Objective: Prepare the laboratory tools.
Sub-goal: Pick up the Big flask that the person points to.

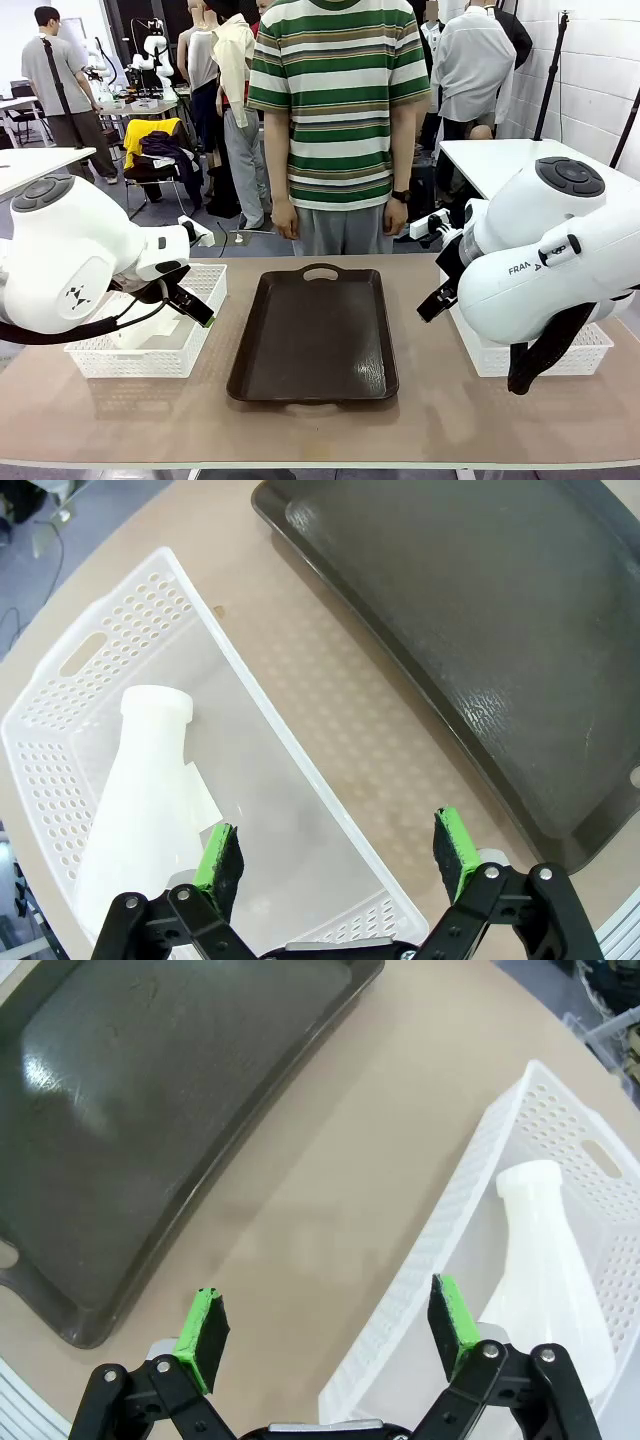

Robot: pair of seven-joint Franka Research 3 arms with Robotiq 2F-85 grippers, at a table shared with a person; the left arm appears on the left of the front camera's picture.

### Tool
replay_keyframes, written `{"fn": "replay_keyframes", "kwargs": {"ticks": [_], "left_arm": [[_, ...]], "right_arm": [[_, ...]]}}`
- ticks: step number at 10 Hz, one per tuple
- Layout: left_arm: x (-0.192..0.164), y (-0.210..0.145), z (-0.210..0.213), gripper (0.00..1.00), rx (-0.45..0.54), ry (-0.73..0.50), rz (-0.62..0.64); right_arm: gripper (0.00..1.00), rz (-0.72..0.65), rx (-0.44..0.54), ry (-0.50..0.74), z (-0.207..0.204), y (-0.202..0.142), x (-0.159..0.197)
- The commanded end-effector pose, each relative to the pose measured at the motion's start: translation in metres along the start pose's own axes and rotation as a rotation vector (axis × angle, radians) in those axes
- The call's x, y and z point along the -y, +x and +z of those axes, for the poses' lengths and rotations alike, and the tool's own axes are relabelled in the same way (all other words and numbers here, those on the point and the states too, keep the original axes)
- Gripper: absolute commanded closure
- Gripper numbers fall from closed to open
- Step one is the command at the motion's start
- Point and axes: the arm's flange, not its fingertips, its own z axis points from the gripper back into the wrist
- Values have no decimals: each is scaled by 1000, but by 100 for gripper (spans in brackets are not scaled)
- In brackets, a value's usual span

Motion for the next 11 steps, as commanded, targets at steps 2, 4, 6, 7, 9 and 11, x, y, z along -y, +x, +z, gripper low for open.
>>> {"fn": "replay_keyframes", "kwargs": {"ticks": [2, 4, 6, 7, 9, 11], "left_arm": [[-1, 0, 0, 0, 0, 1, 1], [-1, 0, 0, 0, 0, 1, 1], [-1, 0, 0, 0, 0, 1, 1], [-1, 0, 0, 0, 0, 1, 1], [-6, 1, 20, 0, 20, 28, 11], [-24, -1, 57, 0, 131, 83, 22]], "right_arm": [[0, -1, 0, 0, 0, 0, 0], [0, -1, 0, 0, 0, 0, 0], [0, -1, 0, 0, 0, 0, 0], [0, 0, 0, 0, 0, 0, 0], [0, -30, 21, 14, 43, -4, 26], [0, -9, 80, 49, 75, -5, 40]]}}
